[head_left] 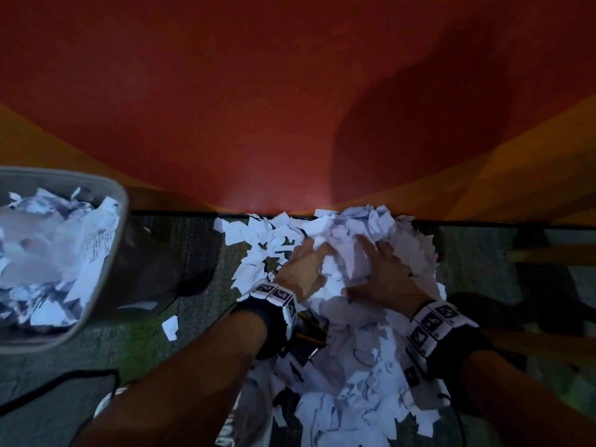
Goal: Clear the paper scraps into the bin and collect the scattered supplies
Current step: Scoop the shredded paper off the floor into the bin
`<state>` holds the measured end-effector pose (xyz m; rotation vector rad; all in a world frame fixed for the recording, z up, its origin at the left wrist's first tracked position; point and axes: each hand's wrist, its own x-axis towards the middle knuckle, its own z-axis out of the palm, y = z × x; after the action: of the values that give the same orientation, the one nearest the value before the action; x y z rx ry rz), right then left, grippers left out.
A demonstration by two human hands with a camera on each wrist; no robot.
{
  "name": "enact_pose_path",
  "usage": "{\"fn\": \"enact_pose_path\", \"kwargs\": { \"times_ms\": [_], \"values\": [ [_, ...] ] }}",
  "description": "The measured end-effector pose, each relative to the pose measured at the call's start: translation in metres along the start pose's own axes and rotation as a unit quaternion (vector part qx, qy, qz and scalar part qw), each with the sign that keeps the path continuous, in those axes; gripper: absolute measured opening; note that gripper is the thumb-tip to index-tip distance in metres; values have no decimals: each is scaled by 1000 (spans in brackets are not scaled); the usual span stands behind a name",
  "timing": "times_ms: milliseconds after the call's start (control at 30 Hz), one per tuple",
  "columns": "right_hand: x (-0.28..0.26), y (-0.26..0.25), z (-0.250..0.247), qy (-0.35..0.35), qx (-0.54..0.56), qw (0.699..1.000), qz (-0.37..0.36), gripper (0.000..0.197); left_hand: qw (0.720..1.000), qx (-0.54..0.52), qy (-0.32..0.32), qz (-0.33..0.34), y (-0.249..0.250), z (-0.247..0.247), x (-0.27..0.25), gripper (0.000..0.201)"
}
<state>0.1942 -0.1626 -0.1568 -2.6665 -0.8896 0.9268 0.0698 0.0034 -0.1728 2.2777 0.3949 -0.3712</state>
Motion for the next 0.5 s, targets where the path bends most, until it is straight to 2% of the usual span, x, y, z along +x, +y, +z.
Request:
{"fn": "enact_pose_path", "kwargs": {
  "times_ms": [100,233,333,400,467,500],
  "values": [
    [-5,-14,8,-8,-38,999,-9,105,999,-10,39,-24,0,-9,-1,31],
    [-2,-20,12,27,20,999,-22,56,995,-32,76,-56,-3,-15,-3,22],
    [-2,-20,6,52,74,996,-26,23,984,-165,58,-45,-1,-15,-7,49],
    [-8,-24,-3,51,104,993,-40,15,976,-217,-9,-19,8,-13,-8,76],
    [-11,-25,-7,53,129,989,-51,14,986,-148,-67,-30,14,-5,-5,98],
    [-10,-23,-6,47,131,990,-38,14,992,-93,-77,-41,16,0,-2,99]
  ]
}}
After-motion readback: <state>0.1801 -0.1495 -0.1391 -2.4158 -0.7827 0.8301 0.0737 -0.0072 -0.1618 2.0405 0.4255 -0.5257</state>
